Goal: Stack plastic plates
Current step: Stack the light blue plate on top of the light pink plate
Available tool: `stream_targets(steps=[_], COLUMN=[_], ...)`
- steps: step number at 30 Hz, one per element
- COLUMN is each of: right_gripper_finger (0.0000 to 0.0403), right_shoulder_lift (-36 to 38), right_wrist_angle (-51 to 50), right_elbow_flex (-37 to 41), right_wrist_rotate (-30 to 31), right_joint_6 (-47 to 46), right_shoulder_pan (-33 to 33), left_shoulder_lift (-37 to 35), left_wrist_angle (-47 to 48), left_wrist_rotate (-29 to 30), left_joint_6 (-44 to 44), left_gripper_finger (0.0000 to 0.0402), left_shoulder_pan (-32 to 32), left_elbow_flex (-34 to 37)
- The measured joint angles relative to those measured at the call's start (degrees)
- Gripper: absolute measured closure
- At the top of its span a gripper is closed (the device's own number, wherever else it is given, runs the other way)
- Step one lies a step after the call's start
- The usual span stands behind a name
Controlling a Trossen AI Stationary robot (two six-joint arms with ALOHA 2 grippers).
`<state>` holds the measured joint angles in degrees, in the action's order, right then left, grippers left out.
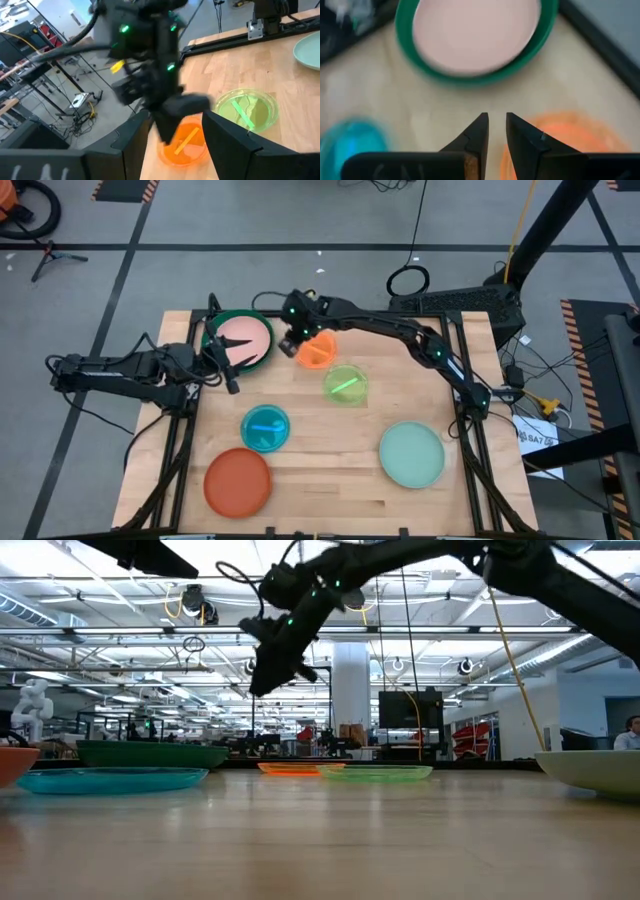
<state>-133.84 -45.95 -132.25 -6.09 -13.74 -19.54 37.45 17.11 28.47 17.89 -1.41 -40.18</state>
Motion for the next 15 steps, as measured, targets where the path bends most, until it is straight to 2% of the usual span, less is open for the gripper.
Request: stream_targets(steps=[9,15], right_gripper_finger=[0.0339,0.0339], right_shoulder_lift=[2.5,2.4], right_wrist_angle=[-24.3,-39.1], right_elbow_flex=[0.0,0.8], right_wrist_rotate=[0.2,0.0], right_joint_6=[0.9,-4.5], right_shoulder_pan=[7.6,13.9], left_shoulder_lift=[0.0,0.0], left_wrist_angle=[0.9,1.2], left_wrist_rotate=[0.0,-0.2], left_joint_6=[-1.6,-2.2], left_gripper_finger=[0.0209,0.0209], left_shoulder_pan=[0.0,0.0], left_elbow_flex=[0.0,0.0])
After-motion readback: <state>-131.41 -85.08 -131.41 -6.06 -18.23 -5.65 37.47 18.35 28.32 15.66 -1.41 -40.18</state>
